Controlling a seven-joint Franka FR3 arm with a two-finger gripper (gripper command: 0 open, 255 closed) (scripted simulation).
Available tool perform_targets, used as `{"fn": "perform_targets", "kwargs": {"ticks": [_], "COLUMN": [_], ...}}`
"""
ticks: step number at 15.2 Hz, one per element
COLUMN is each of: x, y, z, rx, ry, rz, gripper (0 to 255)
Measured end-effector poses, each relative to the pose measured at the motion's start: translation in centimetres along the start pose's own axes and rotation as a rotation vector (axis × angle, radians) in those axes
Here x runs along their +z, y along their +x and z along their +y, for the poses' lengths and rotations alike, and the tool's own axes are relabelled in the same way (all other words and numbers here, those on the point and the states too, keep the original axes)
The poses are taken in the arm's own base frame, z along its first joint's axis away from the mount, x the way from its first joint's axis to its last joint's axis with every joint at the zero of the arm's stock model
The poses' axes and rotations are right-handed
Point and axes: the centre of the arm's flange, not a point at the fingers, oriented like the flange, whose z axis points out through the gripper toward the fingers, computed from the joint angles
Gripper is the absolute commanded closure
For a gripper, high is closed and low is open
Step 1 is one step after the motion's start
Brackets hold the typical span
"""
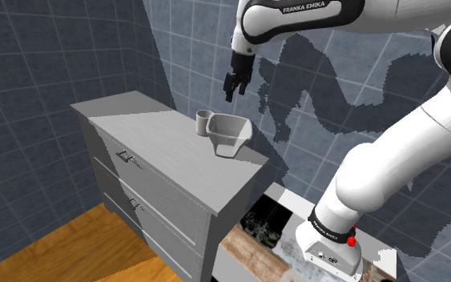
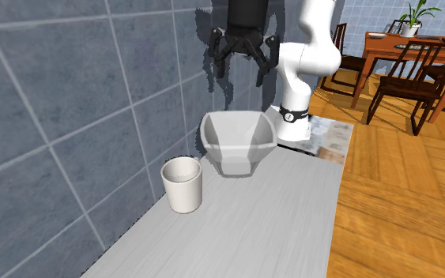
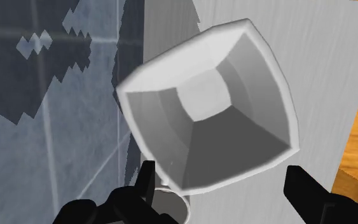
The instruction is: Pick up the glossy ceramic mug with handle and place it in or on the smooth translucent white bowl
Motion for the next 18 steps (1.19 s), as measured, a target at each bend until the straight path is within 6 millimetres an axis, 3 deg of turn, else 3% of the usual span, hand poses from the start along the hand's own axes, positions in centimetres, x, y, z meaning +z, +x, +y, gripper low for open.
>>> {"fn": "perform_targets", "kwargs": {"ticks": [14,18], "x": [12.4,15.6], "y": [15.0,17.6], "z": [0.7,0.8], "rx": [-0.037,-0.045], "ry": [-0.008,-0.009], "rz": [-0.084,-0.102], "gripper": [0,0]}}
